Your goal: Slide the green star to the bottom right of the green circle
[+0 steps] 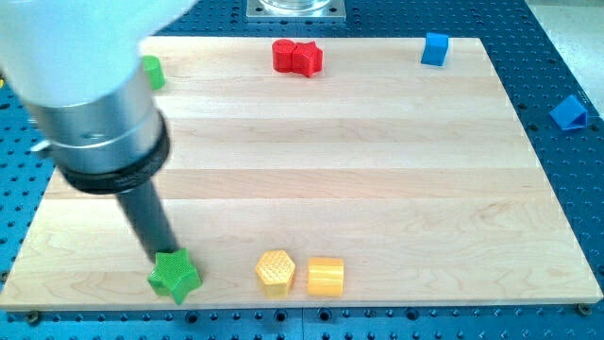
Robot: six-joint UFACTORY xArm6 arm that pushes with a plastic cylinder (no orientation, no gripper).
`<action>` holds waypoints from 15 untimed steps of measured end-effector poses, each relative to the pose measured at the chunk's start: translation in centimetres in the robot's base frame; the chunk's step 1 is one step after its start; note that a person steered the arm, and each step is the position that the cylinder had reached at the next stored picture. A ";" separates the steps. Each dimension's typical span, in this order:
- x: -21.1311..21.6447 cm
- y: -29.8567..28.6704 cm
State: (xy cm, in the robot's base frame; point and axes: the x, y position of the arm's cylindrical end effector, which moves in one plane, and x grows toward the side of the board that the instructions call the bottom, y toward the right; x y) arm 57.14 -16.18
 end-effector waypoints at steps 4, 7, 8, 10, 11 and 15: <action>4.6 6.8; -3.6 13.6; -4.1 20.3; -5.2 10.7; -5.8 11.2; -10.3 8.5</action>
State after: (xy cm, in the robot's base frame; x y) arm 46.81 -7.67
